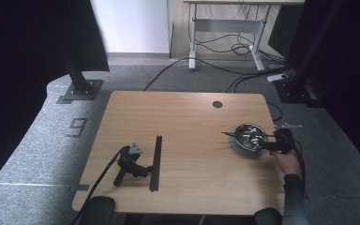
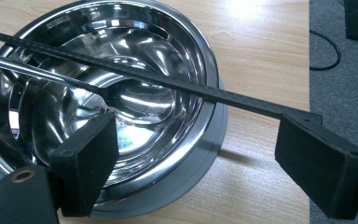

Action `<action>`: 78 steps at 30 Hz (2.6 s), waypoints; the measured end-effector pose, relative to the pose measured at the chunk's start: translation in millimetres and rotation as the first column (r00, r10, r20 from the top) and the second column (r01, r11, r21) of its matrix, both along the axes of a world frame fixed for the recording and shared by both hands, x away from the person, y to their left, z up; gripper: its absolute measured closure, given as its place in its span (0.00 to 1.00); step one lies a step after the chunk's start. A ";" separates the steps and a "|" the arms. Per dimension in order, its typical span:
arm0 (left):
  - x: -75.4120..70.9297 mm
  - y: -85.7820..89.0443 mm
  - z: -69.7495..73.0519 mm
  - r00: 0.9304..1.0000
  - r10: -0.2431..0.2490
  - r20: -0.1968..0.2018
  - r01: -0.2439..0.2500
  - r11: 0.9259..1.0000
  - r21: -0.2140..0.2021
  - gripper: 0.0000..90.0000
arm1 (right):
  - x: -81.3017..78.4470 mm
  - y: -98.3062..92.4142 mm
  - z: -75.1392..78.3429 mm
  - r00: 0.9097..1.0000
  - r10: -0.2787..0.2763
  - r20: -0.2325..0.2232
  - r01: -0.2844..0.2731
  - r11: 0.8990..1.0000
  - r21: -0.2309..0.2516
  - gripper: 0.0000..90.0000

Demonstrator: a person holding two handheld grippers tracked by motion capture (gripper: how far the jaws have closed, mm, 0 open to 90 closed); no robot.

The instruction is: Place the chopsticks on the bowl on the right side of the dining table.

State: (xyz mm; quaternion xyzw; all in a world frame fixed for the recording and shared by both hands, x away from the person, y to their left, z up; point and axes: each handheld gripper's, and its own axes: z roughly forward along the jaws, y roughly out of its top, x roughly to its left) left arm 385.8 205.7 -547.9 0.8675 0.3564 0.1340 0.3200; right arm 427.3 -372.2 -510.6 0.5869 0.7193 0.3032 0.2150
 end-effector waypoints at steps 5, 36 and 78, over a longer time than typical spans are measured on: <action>0.0 -0.1 -0.1 1.000 0.001 0.000 -0.001 1.000 -0.002 0.00 | -1.0 -2.2 1.8 1.000 0.002 0.006 -0.002 1.000 0.017 0.14; 0.4 0.5 0.1 1.000 -0.002 -0.001 0.002 1.000 0.000 0.00 | -76.8 10.4 33.7 0.988 0.156 0.014 -0.156 0.988 0.006 0.04; 0.2 0.2 -0.3 1.000 0.002 0.000 -0.002 1.000 -0.005 0.00 | -63.9 150.3 41.2 0.905 0.425 -0.001 -0.424 0.903 0.075 0.00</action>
